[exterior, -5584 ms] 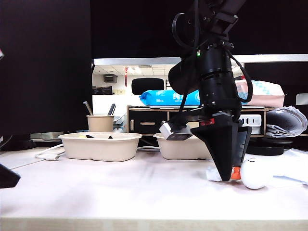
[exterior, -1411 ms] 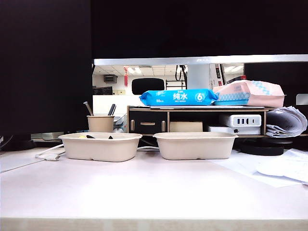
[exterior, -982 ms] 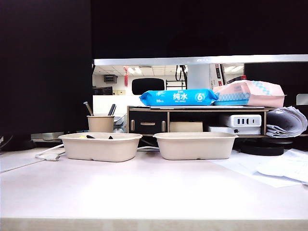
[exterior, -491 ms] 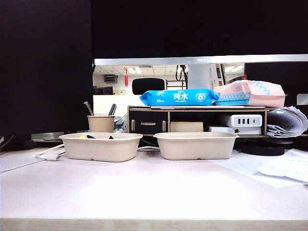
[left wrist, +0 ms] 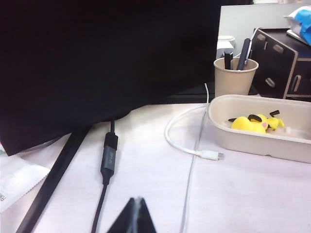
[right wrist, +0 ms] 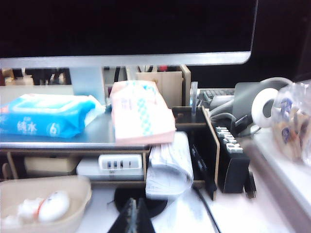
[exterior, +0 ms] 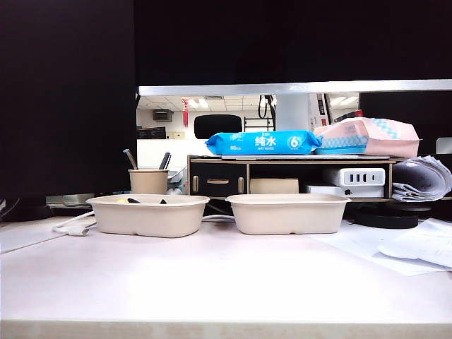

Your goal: Put the dolls with similar colors into the same paper box, while dolls with different colors go into separate paper boxes.

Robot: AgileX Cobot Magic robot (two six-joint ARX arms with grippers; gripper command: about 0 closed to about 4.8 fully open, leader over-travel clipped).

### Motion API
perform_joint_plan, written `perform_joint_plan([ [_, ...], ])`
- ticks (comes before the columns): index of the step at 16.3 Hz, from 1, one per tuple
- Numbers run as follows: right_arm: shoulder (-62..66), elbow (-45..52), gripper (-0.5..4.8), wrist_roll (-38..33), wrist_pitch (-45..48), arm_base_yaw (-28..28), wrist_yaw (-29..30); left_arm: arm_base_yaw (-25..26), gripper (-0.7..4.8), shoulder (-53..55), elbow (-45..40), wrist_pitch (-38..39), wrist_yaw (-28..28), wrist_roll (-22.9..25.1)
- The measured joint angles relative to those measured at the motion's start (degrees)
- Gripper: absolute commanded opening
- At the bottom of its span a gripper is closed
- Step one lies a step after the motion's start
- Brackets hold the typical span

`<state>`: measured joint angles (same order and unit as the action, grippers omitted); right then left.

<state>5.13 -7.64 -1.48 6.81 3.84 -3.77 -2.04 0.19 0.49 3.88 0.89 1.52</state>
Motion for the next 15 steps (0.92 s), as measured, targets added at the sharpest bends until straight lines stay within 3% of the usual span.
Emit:
perform_joint_plan([
  [3, -4.11, 6.12, -0.01, 0.0, 6.78, 0.02, 0.0, 0.0, -0.05, 0.0, 0.0, 0.0, 0.0, 0.0],
  [15, -4.96, 6.97, -0.01, 0.0, 1.2, 0.28, -1.66, 0.0, -0.05, 0.0, 0.0, 0.0, 0.0, 0.0],
])
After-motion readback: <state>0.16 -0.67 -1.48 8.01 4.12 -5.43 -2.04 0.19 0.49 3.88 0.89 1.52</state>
